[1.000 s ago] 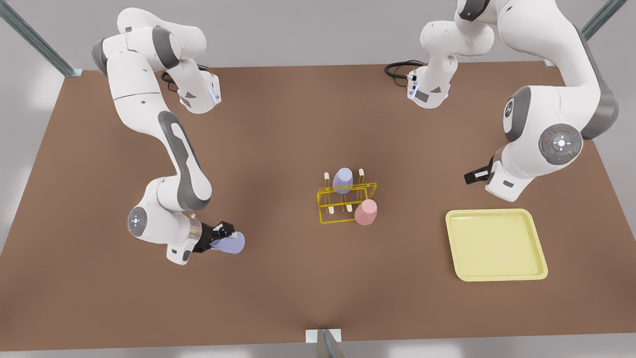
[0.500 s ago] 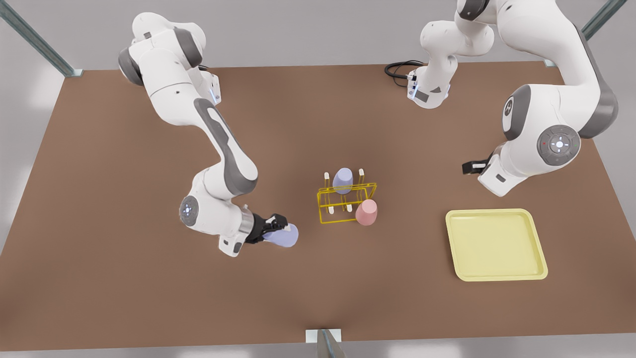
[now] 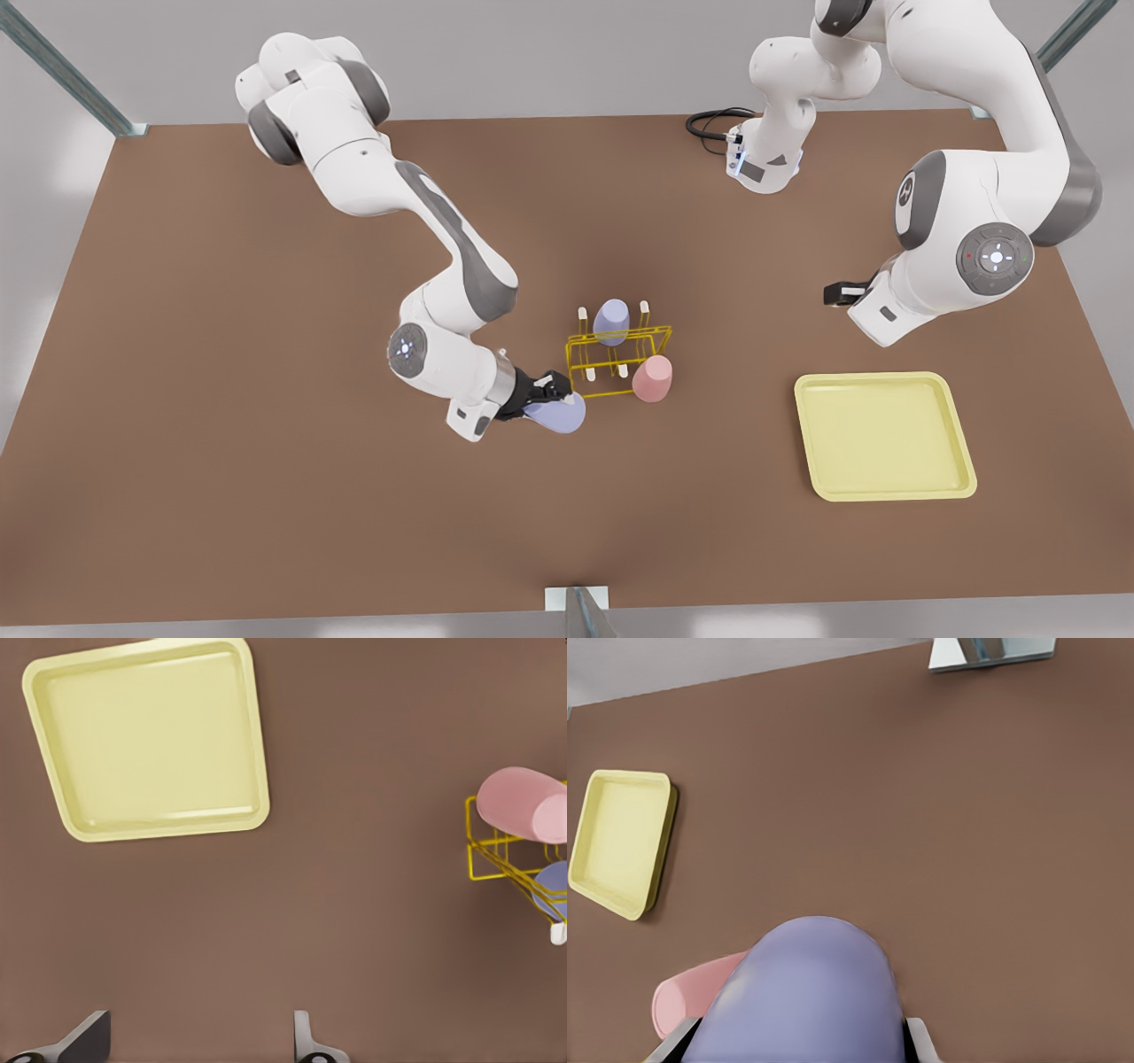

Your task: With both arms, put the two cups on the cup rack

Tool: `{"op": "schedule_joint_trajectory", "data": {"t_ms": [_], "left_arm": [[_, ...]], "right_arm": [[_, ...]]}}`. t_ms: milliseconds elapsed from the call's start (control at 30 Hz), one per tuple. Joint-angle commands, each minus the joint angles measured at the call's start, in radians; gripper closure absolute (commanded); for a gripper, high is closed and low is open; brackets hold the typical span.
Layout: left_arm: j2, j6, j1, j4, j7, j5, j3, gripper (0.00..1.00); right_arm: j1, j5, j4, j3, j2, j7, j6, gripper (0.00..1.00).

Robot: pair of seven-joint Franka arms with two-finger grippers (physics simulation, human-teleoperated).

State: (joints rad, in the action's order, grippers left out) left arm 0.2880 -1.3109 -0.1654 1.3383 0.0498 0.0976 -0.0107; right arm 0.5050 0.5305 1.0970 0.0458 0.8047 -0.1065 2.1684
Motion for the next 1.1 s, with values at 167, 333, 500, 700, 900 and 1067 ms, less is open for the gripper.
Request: {"op": "schedule_joint_trajectory", "data": {"t_ms": [167, 333, 500, 700, 900, 1067], "left_arm": [[-0.001, 0.001, 0.000, -0.001, -0.070, 0.001, 0.000, 0.00], [-0.001, 0.001, 0.000, -0.001, -0.070, 0.001, 0.000, 0.00], [-0.001, 0.002, -0.002, -0.001, -0.070, -0.001, 0.000, 0.00], [-0.001, 0.013, 0.000, -0.001, -0.070, 0.002, 0.011, 0.00], [-0.001, 0.013, 0.000, -0.001, -0.070, 0.002, 0.011, 0.00], [-0.001, 0.013, 0.000, -0.001, -0.070, 0.002, 0.012, 0.00]], "right_arm": [[0.038, -0.020, -0.045, 0.000, 0.022, -0.367, -0.002, 0.21], [0.066, -0.067, -0.045, -0.001, 0.034, -0.383, -0.006, 0.21], [0.086, -0.095, -0.078, -0.001, 0.071, -0.410, -0.002, 0.21], [0.092, -0.116, -0.072, 0.002, 0.070, -0.410, -0.029, 0.21], [0.110, -0.135, -0.062, 0.005, 0.070, -0.412, -0.044, 0.21], [0.110, -0.155, -0.062, 0.005, 0.067, -0.412, -0.076, 0.21]]}}
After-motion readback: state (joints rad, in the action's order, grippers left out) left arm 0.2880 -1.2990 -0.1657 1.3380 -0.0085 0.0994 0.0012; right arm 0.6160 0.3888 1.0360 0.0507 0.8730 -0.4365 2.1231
